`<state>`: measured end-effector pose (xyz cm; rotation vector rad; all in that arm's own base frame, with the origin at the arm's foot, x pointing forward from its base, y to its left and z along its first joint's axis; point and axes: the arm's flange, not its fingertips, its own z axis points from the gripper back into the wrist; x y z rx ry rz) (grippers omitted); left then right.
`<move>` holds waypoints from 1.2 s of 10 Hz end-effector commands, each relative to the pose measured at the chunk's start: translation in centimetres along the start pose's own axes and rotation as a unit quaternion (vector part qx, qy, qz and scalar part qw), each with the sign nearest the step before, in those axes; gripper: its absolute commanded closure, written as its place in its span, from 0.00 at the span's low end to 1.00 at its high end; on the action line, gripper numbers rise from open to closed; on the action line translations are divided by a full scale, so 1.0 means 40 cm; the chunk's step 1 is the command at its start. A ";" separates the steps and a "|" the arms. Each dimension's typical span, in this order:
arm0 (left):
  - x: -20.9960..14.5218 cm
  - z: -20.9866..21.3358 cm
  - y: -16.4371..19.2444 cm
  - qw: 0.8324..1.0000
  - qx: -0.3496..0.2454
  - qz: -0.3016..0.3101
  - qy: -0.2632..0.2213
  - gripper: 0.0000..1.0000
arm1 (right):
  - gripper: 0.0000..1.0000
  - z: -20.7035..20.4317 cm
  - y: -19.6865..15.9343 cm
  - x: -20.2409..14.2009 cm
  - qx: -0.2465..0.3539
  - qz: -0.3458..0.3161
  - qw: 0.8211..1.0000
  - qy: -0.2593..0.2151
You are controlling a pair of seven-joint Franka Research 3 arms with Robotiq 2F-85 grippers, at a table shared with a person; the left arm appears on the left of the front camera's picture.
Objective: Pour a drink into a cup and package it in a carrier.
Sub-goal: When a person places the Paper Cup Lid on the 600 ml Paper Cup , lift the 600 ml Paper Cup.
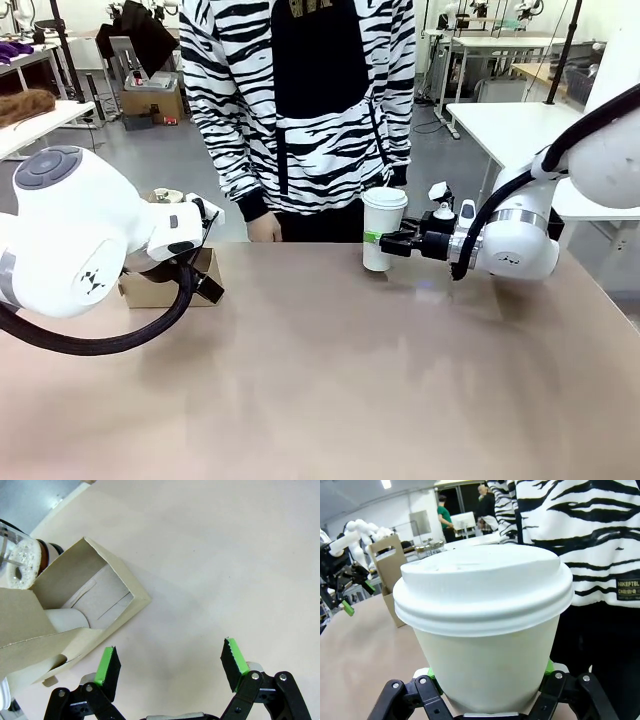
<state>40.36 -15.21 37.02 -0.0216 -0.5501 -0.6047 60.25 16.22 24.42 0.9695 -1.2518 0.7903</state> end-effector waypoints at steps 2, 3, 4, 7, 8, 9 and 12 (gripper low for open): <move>0.000 0.002 0.001 1.000 -0.001 0.001 -0.001 0.00 | 0.20 -0.002 0.006 0.009 0.001 0.001 1.000 -0.002; 0.000 0.002 0.001 1.000 -0.001 0.001 -0.001 0.00 | 0.20 -0.002 0.006 0.009 0.001 0.001 1.000 -0.002; 0.000 0.002 0.001 1.000 -0.001 0.001 -0.001 0.00 | 0.20 -0.002 0.006 0.009 0.001 0.001 1.000 -0.002; 0.000 0.002 0.001 1.000 -0.001 0.001 -0.001 0.00 | 0.20 -0.002 0.006 0.009 0.001 0.001 1.000 -0.002; 0.000 0.002 0.001 1.000 -0.001 0.001 -0.001 0.00 | 0.20 -0.002 0.006 0.009 0.001 0.001 1.000 -0.002; 0.000 0.002 0.001 1.000 -0.001 0.001 -0.001 0.00 | 0.20 -0.002 0.006 0.009 0.001 0.001 1.000 -0.002; 0.000 0.002 0.001 1.000 -0.001 0.001 -0.001 0.00 | 0.19 0.041 -0.016 0.104 0.006 -0.003 1.000 0.010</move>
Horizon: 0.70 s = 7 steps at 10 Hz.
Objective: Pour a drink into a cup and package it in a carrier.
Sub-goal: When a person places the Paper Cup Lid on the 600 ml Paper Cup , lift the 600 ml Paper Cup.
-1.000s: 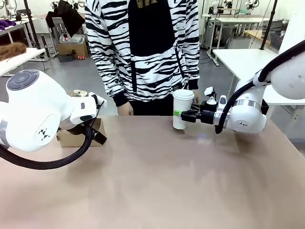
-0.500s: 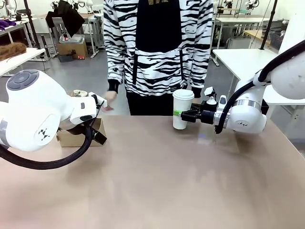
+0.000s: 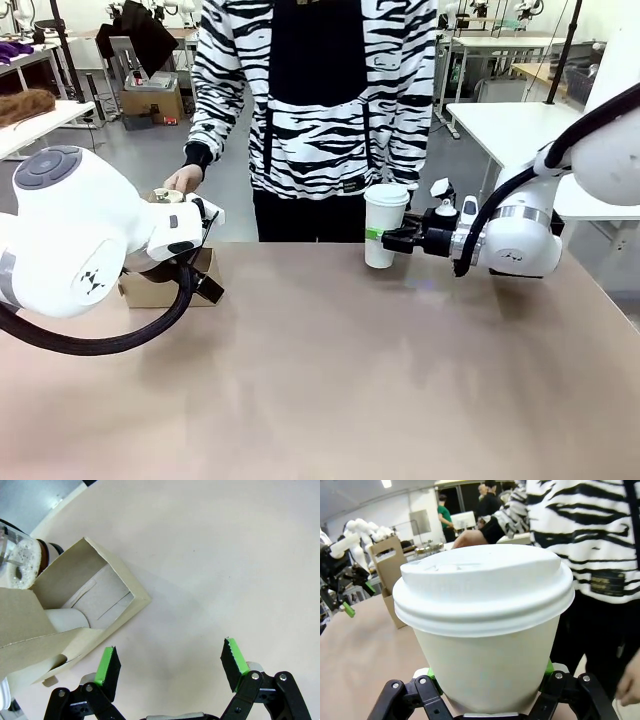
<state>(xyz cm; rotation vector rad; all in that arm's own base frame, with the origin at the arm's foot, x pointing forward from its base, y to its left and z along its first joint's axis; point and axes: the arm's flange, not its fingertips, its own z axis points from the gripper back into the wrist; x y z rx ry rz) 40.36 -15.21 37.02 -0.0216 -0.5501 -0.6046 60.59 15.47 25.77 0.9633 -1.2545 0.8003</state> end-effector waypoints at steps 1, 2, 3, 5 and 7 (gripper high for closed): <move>0.000 0.002 0.001 1.000 -0.001 0.001 -0.001 0.00 | 0.19 0.063 -0.009 0.145 0.003 -0.006 1.000 0.014; 0.000 0.002 0.001 1.000 -0.001 0.001 -0.001 0.00 | 0.19 0.096 -0.006 0.222 0.002 -0.002 1.000 0.014; 0.000 0.002 0.001 1.000 -0.001 0.001 -0.001 0.00 | 0.19 0.130 0.006 0.304 -0.002 0.004 1.000 0.014; 0.000 0.002 0.001 1.000 -0.001 0.001 -0.001 0.00 | 0.19 0.217 0.071 0.490 0.007 0.015 1.000 0.008; 0.000 0.002 0.001 1.000 -0.001 0.001 -0.001 0.00 | 0.19 0.274 0.142 0.631 0.023 0.030 0.999 -0.016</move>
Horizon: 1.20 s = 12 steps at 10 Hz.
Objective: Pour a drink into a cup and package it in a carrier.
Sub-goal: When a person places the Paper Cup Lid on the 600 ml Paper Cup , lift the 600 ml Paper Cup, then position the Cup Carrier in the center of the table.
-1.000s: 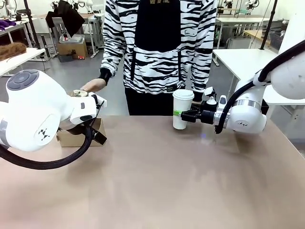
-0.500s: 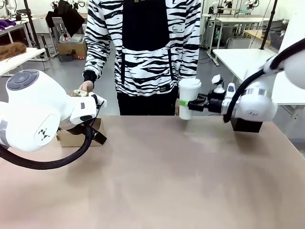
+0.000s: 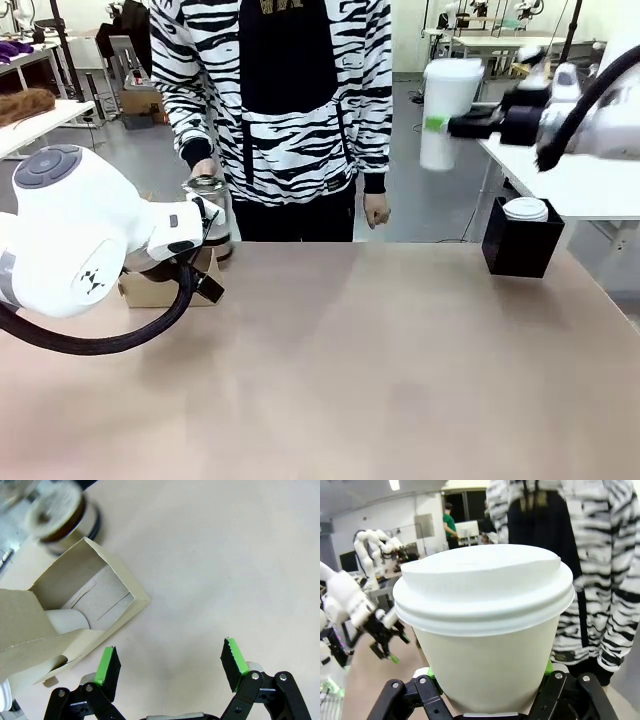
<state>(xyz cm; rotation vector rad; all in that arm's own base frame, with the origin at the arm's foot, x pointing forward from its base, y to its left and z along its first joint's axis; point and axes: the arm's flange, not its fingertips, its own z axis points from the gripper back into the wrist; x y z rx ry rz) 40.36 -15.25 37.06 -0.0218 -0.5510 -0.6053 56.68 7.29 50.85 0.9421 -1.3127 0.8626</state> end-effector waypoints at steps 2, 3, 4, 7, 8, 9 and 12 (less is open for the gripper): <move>-0.001 0.001 0.002 1.000 -0.001 0.001 -0.001 0.00 | 0.19 0.041 0.126 0.141 0.022 0.010 1.000 -0.010; -0.001 0.001 0.002 1.000 -0.001 0.001 -0.001 0.00 | 0.19 0.048 0.156 0.181 0.017 0.022 1.000 -0.009; -0.001 0.001 0.002 1.000 -0.001 0.001 -0.001 0.00 | 0.19 0.053 0.177 0.198 0.034 0.020 0.999 -0.027; -0.001 0.001 0.002 1.000 -0.001 0.001 -0.001 0.00 | 0.19 0.041 0.127 0.177 0.018 0.028 0.999 -0.019; -0.001 0.001 0.002 1.000 -0.001 0.001 -0.001 0.00 | 0.19 0.041 0.127 0.177 0.018 0.028 0.999 -0.019; -0.001 0.001 0.002 1.000 -0.001 0.001 -0.001 0.00 | 0.19 0.041 0.127 0.177 0.018 0.028 0.999 -0.019; -0.001 0.001 0.002 1.000 -0.001 0.001 -0.001 0.00 | 0.19 0.041 0.127 0.177 0.018 0.028 0.999 -0.019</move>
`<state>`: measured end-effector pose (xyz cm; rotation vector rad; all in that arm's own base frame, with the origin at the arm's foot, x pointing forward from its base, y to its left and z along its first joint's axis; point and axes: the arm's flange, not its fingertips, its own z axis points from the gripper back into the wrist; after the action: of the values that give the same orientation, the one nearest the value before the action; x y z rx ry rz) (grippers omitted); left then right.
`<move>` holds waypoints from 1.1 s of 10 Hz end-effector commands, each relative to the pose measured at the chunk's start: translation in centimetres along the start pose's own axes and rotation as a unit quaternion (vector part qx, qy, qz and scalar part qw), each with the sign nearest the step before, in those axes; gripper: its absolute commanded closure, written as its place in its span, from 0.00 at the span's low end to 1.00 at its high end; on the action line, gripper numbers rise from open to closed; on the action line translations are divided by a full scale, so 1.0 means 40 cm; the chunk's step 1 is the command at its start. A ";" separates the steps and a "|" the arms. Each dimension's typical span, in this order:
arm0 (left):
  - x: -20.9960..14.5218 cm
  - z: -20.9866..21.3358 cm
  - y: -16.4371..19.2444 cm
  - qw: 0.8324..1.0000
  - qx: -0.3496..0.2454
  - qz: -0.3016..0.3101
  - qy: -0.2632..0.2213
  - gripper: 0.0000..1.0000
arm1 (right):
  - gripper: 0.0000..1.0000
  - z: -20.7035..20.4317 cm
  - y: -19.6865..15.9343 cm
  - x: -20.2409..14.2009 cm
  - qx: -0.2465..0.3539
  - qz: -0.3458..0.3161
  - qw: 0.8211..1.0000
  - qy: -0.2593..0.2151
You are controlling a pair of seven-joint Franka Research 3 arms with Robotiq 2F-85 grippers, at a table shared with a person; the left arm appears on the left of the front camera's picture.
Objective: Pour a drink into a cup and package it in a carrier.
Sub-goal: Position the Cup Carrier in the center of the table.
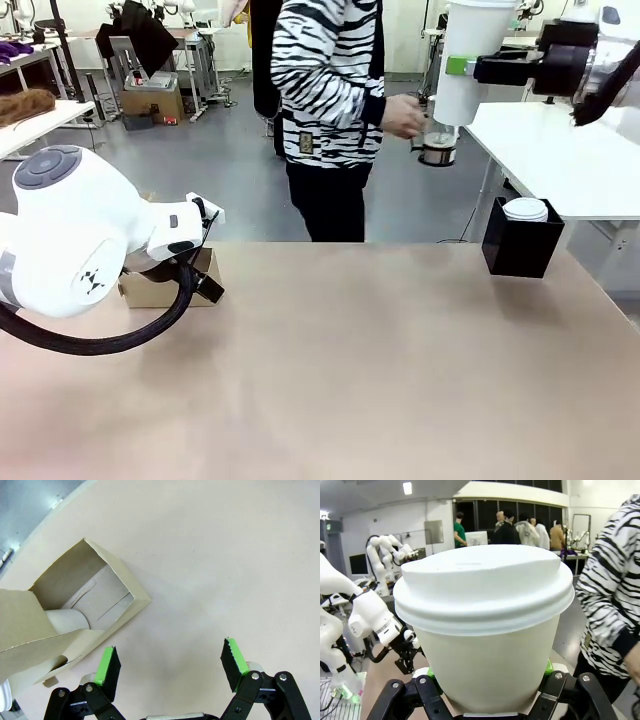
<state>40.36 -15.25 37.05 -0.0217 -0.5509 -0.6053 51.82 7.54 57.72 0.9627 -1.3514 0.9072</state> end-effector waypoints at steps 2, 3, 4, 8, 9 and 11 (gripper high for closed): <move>-0.001 0.001 0.002 1.000 -0.001 0.001 -0.001 0.00 | 0.19 -0.005 0.000 0.015 0.001 0.008 1.000 -0.003; -0.001 0.001 0.002 1.000 -0.001 0.001 -0.001 0.00 | 0.19 -0.005 0.000 0.015 0.001 0.008 1.000 -0.003; 0.000 0.000 0.000 1.000 0.000 0.000 0.000 0.00 | 0.19 -0.005 0.000 0.015 0.001 0.008 1.000 -0.003; 0.104 0.220 0.024 0.999 -0.012 0.044 0.030 0.00 | 0.19 -0.005 0.000 0.015 0.001 0.008 1.000 -0.003; 0.139 0.273 0.029 0.997 0.002 0.066 0.040 0.00 | 0.19 -0.005 0.000 0.015 0.001 0.008 1.000 -0.003; 0.213 0.373 0.042 0.992 0.026 0.106 0.059 0.00 | 0.19 -0.005 0.000 0.015 0.001 0.008 1.000 -0.003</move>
<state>39.23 -15.00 52.82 -0.0191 -0.4669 -0.4448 51.80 7.55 57.78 0.9622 -1.3523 0.9080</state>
